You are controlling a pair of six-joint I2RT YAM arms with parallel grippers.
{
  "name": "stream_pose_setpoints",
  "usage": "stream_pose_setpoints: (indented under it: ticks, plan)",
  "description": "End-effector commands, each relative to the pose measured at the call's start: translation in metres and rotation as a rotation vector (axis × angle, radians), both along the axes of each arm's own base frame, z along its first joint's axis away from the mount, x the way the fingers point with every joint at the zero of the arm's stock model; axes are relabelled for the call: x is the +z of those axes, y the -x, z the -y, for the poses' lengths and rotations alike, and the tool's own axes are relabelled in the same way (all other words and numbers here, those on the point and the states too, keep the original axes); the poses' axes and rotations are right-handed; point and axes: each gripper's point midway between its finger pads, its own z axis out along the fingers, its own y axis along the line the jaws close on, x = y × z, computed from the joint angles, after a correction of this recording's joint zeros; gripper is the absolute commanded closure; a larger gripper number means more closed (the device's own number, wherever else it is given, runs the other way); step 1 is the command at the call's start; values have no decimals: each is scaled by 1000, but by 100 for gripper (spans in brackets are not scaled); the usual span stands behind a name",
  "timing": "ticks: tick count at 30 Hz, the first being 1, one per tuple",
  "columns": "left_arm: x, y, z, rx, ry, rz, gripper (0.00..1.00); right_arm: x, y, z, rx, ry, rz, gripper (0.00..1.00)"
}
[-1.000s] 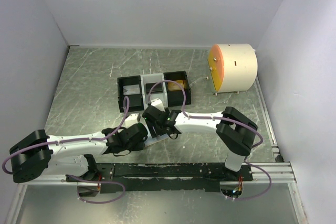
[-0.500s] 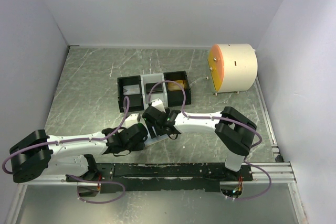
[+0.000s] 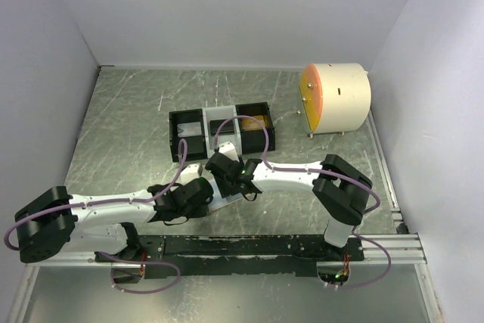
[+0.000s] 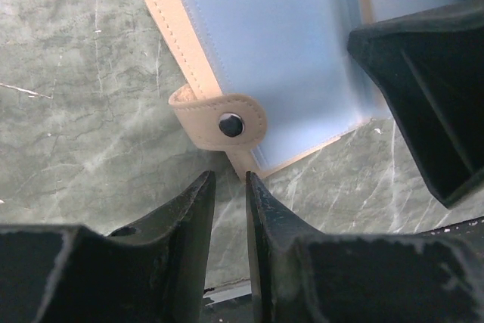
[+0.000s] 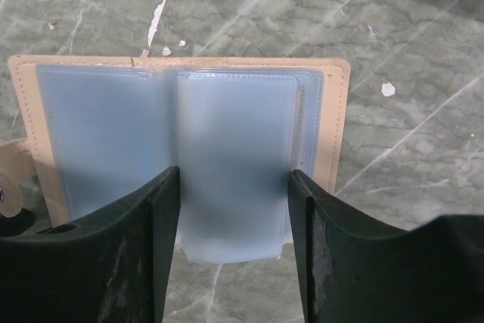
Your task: Take the credit cards out of the card holder
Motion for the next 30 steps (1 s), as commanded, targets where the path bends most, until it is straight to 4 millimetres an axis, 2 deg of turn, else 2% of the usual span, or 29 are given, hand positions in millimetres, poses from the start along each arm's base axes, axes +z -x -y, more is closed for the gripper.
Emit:
stream_pose_setpoints:
  ticks: [1, 9, 12, 21, 30]
  plan:
    - [7, -5, 9, -1, 10, 18, 66, 21, 0, -6, 10, -32, 19, 52]
    - [5, -5, 12, -10, 7, 16, 66, 25, 11, -18, 40, -79, -14, 47]
    - [4, -5, 14, -14, 11, 11, 66, 27, 13, -22, 47, -100, -25, 42]
    - [3, -4, 13, -13, 6, 8, 67, 28, 22, -33, 76, -166, -62, 38]
    - [4, -3, 10, -2, 10, 10, 67, 28, 25, -33, 70, -201, -76, 37]
